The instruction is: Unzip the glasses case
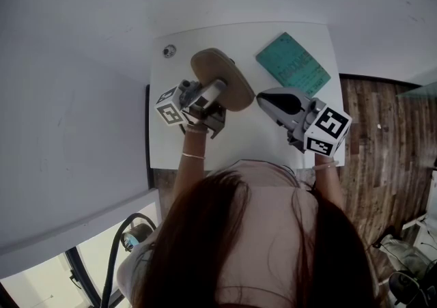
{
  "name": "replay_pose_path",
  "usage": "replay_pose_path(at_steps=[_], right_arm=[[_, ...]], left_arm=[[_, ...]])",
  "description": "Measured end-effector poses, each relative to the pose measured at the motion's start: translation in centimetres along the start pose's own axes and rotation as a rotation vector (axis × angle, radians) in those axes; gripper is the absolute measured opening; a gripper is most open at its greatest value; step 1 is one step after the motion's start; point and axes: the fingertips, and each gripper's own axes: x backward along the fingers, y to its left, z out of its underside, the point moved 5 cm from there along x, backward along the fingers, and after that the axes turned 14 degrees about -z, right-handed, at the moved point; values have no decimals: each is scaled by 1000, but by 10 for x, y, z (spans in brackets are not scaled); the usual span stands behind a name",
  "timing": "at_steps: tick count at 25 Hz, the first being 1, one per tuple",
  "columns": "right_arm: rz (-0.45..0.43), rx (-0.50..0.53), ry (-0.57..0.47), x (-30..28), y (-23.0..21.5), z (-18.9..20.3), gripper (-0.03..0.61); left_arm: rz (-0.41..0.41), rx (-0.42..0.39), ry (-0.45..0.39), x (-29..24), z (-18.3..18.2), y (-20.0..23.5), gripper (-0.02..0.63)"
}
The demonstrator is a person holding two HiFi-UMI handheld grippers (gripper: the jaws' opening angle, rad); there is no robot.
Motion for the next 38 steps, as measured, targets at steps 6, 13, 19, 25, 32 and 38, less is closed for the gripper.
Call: replay_pose_path(at_steps=[6, 13, 19, 25, 32, 38], right_arm=[[-4, -15, -12, -2, -1, 2, 3], [8, -35, -26, -1, -3, 6, 3], [18, -44, -33, 0, -4, 7, 3], [23, -54, -52, 0, -5, 7, 3], [36, -63, -78, -1, -6, 7, 3], [45, -70, -94, -1, -6, 8, 3]], left_arm=[[-21, 24, -42, 3, -5, 3, 296], [-53, 54, -74, 6, -4, 11, 296], [-63, 151, -117, 2, -4, 10, 296], [-96, 212, -167, -1, -6, 12, 296], [-142, 266, -222, 0, -8, 17, 296], [-169, 294, -251, -1, -10, 20, 296]])
